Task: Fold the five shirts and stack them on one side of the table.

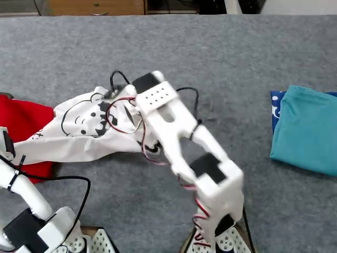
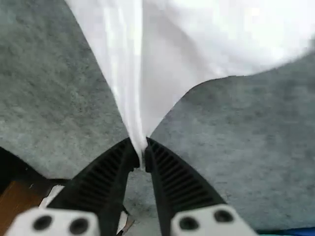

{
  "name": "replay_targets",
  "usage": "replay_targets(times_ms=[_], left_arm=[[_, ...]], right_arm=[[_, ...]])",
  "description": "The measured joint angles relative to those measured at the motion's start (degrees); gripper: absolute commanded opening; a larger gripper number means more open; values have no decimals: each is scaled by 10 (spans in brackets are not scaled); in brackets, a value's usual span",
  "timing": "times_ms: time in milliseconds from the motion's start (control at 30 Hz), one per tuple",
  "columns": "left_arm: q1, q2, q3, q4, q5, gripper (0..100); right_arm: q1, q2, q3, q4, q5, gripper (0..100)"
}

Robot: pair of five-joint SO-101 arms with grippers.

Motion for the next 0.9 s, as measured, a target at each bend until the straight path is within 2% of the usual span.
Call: replay_targets(times_ms=[167, 300, 400, 500, 767, 900], left_arm=[[4, 0, -22, 0, 0, 18], [45, 0, -69, 3, 3, 18], [98, -6, -119, 36, 3, 18], [166, -27, -163, 61, 35, 18], [347, -75, -239, 67, 132, 18], [403, -80, -311, 67, 171, 18]], right_arm=[[34, -145, 0, 0, 25, 2], [64, -228, -55, 1, 55, 2], [91, -258, -127, 1, 84, 2], [125, -265, -218, 1, 121, 2], [189, -267, -447, -31, 239, 2], [201, -278, -535, -31, 280, 2]])
